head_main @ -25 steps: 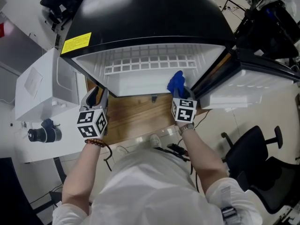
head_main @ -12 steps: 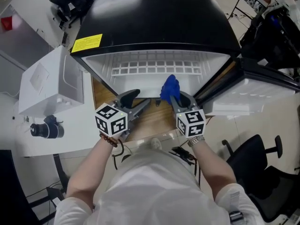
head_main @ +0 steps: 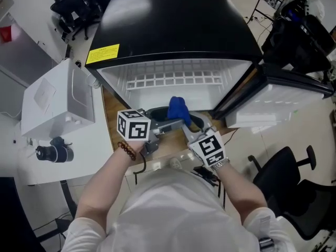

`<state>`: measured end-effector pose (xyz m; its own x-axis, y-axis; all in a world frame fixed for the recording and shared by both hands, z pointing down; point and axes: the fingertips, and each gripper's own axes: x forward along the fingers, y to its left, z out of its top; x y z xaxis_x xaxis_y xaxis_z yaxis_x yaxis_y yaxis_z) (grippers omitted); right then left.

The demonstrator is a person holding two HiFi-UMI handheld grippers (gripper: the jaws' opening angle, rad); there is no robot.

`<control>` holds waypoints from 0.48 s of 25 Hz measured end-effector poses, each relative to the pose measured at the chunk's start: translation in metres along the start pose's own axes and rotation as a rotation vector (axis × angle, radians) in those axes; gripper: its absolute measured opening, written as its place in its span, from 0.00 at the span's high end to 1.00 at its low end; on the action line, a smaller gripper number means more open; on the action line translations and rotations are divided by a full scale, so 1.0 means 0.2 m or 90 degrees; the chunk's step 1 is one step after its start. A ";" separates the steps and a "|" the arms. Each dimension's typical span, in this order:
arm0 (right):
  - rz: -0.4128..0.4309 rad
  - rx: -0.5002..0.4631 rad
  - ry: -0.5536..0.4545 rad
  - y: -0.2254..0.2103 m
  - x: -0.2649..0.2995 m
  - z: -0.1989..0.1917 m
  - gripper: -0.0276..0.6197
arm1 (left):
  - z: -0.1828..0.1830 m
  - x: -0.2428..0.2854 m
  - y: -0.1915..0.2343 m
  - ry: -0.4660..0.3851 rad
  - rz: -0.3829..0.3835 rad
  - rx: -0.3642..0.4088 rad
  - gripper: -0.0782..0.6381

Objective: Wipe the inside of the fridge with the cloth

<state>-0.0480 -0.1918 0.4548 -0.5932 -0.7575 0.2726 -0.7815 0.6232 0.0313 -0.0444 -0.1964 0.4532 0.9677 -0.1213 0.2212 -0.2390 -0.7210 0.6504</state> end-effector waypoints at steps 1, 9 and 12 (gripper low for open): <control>0.001 -0.012 0.001 0.03 0.00 0.01 0.85 | 0.00 0.00 -0.02 0.001 -0.015 -0.006 0.43; -0.039 -0.057 0.023 0.15 -0.03 0.03 0.84 | -0.04 -0.05 -0.10 0.037 -0.022 0.054 0.58; -0.072 -0.032 0.036 0.16 -0.05 0.01 0.82 | -0.05 -0.05 -0.13 0.054 0.008 0.118 0.65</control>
<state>-0.0665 -0.1642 0.4516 -0.4887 -0.8121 0.3189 -0.8310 0.5446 0.1134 -0.0495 -0.1697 0.4405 0.9527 -0.0792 0.2935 -0.2247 -0.8337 0.5045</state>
